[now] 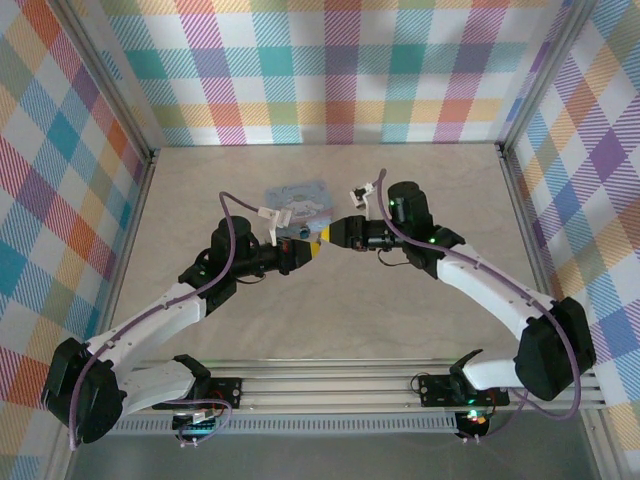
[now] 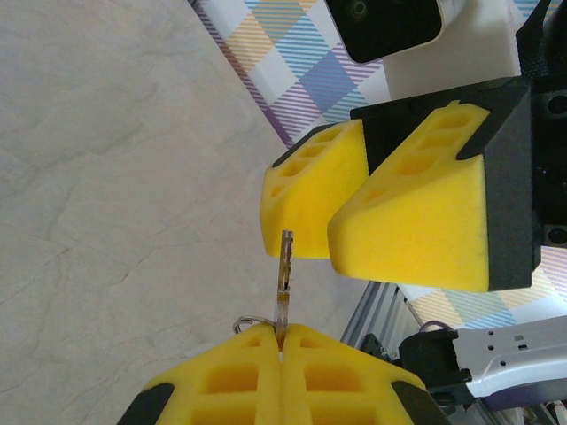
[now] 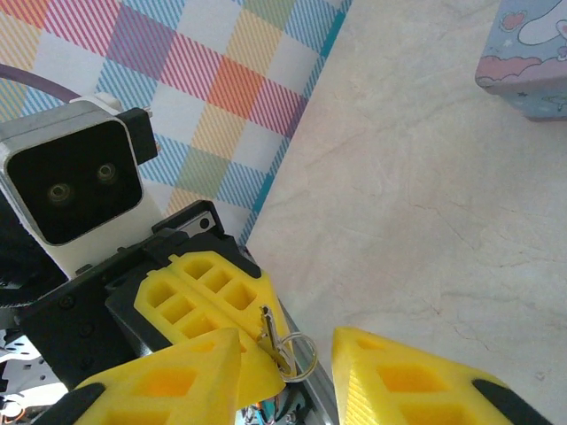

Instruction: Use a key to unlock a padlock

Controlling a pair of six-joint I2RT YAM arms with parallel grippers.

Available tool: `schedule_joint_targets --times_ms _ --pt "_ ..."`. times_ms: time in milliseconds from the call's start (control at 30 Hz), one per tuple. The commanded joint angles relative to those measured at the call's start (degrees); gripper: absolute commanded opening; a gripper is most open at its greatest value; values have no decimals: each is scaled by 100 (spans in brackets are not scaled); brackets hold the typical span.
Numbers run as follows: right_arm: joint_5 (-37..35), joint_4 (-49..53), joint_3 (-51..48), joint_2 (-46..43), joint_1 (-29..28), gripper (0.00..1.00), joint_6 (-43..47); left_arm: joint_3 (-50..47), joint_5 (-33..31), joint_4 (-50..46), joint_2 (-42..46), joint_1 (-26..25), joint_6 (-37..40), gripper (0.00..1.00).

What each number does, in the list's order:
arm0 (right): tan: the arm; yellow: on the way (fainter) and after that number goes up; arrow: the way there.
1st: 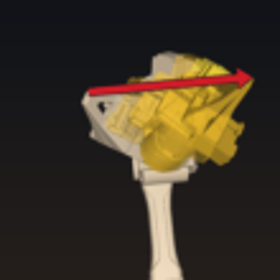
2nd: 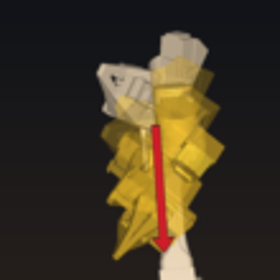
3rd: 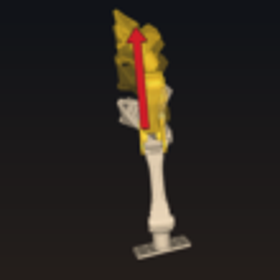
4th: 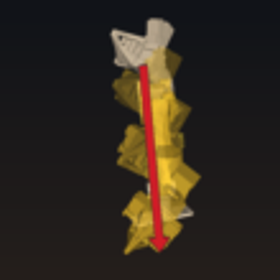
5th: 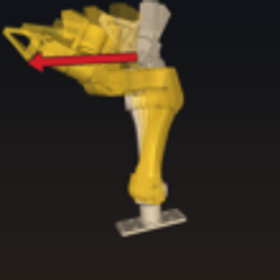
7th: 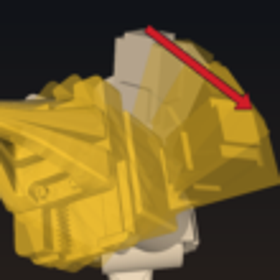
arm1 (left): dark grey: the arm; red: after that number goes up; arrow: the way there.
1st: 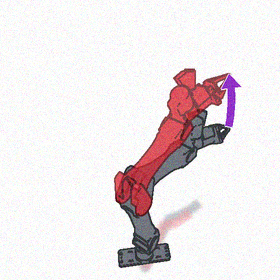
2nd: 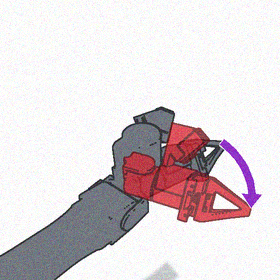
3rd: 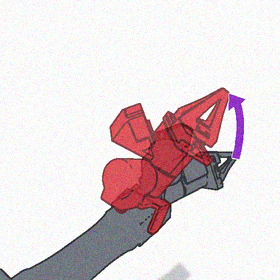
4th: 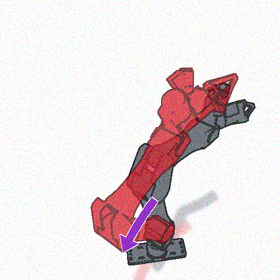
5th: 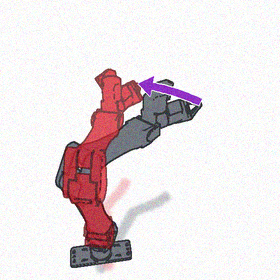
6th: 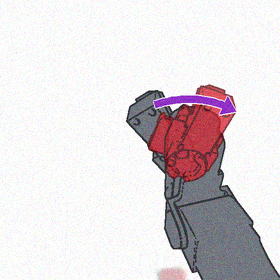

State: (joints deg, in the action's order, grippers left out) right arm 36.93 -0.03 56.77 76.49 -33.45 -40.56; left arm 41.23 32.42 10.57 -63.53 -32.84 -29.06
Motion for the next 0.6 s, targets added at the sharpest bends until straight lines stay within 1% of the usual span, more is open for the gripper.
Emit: schedule_joint_targets --times_ms 0,467,533,567 --pt "148 -164 140 69 -55 32 -47 -45 36 -11 136 41 105 0" --pt "104 -110 290 242 -100 31 -35 -39 77 -50 110 43 159 0" --pt "104 -119 316 260 -100 31 -32 -28 72 -64 113 41 164 0" --pt "104 -123 325 270 -100 28 -25 -33 68 -64 109 43 176 0"
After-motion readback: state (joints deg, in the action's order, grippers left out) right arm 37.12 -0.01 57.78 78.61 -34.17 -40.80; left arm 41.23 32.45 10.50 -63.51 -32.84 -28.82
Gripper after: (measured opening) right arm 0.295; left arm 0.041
